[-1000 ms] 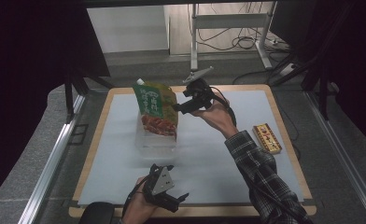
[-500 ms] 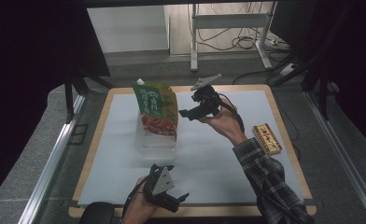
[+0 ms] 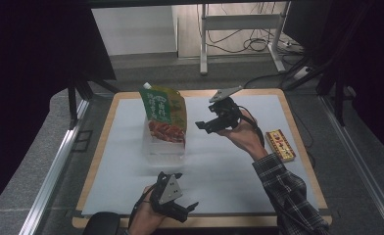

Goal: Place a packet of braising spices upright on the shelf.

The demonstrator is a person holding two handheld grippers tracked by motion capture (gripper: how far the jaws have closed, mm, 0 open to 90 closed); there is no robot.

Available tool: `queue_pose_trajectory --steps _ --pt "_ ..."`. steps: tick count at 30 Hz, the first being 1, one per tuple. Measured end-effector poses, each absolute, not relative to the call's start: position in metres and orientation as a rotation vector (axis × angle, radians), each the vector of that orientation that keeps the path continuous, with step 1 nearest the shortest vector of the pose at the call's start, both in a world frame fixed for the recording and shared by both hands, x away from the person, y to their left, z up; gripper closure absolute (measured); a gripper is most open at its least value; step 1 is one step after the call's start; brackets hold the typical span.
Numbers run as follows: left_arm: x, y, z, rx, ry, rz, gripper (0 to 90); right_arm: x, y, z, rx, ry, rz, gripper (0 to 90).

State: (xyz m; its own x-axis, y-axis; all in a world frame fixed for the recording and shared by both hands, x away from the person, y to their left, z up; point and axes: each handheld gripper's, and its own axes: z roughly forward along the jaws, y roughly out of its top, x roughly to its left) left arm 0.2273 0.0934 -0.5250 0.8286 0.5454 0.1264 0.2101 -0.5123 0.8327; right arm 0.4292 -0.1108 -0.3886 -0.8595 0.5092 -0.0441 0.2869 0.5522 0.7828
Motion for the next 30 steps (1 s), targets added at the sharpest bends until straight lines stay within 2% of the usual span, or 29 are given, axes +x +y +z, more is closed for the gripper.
queue_pose_trajectory --steps 23,30 --pt "0.227 0.094 -0.525 2.099 0.545 0.472 0.0 0.415 -0.142 -0.410 0.722 2.506 1.197 17.8" --pt "0.226 0.096 -0.525 2.098 0.549 0.477 0.0 0.415 -0.151 -0.418 0.748 2.486 1.207 15.2"
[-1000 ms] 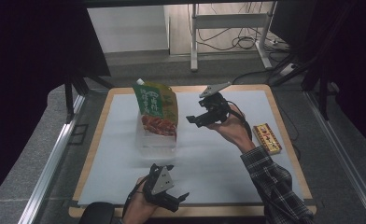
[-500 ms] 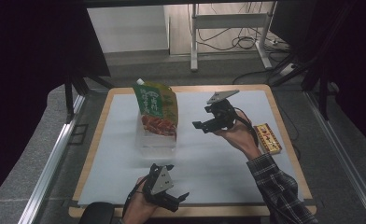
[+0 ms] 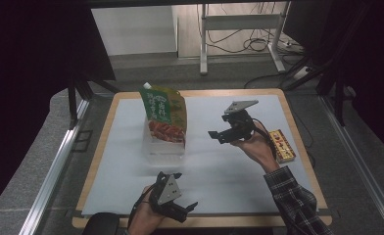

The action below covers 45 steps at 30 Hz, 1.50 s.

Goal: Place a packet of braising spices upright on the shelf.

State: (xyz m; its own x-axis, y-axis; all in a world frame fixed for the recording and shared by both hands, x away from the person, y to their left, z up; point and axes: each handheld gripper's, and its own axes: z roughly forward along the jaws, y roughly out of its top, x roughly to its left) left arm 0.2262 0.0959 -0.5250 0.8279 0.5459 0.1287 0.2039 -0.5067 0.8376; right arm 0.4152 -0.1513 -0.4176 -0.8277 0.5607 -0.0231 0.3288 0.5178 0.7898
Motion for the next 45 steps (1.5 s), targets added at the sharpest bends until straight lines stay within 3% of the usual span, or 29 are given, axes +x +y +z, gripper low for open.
queue_pose_trajectory --steps 45 --pt "0.232 0.111 -0.524 2.095 0.620 0.531 0.0 0.424 -0.250 -0.443 1.081 2.380 1.035 4.9"
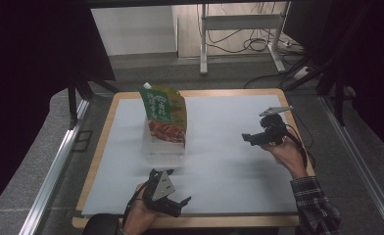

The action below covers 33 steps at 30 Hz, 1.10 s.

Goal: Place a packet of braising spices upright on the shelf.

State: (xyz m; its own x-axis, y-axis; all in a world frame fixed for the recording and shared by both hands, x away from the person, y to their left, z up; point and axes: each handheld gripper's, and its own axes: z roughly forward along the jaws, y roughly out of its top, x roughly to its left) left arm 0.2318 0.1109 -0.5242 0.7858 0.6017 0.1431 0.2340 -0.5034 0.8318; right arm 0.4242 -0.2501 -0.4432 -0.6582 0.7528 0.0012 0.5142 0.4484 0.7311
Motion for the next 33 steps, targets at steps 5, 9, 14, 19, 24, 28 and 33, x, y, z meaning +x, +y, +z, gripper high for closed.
queue_pose_trajectory --steps 5,9,14,19,24,28,33 --pt "0.231 0.110 -0.524 2.097 0.615 0.529 0.0 0.425 -0.258 -0.445 1.107 2.351 0.956 4.6" --pt "0.231 0.110 -0.524 2.100 0.612 0.530 0.0 0.428 -0.267 -0.450 1.137 2.337 0.877 5.3" --pt "0.231 0.109 -0.525 2.100 0.610 0.528 0.0 0.433 -0.281 -0.457 1.195 2.319 0.844 8.2" --pt "0.231 0.109 -0.525 2.103 0.607 0.527 0.0 0.437 -0.293 -0.464 1.228 2.312 0.784 11.2" --pt "0.231 0.109 -0.525 2.104 0.605 0.526 0.0 0.441 -0.303 -0.472 1.288 2.308 0.718 13.1" --pt "0.231 0.108 -0.525 2.108 0.603 0.526 0.0 0.444 -0.309 -0.477 1.318 2.308 0.667 14.0" --pt "0.231 0.108 -0.525 2.110 0.601 0.524 0.0 0.449 -0.315 -0.483 1.368 2.309 0.595 15.1"
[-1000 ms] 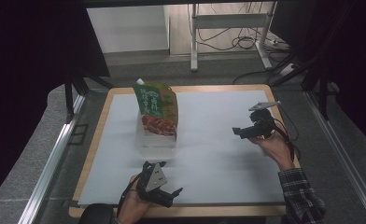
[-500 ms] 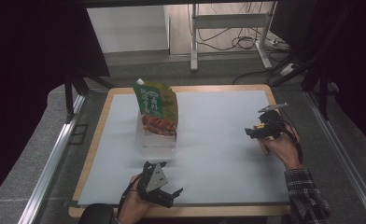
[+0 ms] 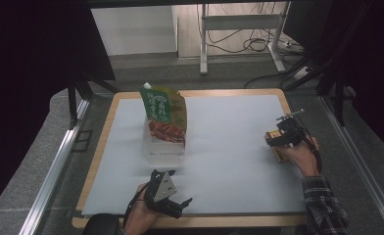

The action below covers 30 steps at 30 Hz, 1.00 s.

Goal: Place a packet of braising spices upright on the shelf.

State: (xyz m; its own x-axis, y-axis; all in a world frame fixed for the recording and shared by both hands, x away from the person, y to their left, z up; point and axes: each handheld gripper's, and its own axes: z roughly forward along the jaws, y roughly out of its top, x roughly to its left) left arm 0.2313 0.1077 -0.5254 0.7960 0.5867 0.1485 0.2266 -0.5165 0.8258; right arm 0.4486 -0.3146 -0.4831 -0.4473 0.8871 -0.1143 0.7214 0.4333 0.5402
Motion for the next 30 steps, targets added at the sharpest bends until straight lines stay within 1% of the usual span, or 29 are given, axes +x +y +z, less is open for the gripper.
queue_pose_trajectory --steps 9,19,23,30 --pt "0.231 0.106 -0.526 2.121 0.593 0.524 0.0 0.458 -0.317 -0.493 1.444 2.343 0.532 19.1" --pt "0.231 0.105 -0.527 2.122 0.592 0.522 0.0 0.466 -0.316 -0.496 1.532 2.362 0.484 29.5" --pt "0.231 0.105 -0.526 2.122 0.591 0.523 0.0 0.465 -0.314 -0.494 1.520 2.361 0.477 30.3" --pt "0.231 0.105 -0.526 2.125 0.586 0.527 0.0 0.459 -0.311 -0.481 1.459 2.341 0.588 31.2"
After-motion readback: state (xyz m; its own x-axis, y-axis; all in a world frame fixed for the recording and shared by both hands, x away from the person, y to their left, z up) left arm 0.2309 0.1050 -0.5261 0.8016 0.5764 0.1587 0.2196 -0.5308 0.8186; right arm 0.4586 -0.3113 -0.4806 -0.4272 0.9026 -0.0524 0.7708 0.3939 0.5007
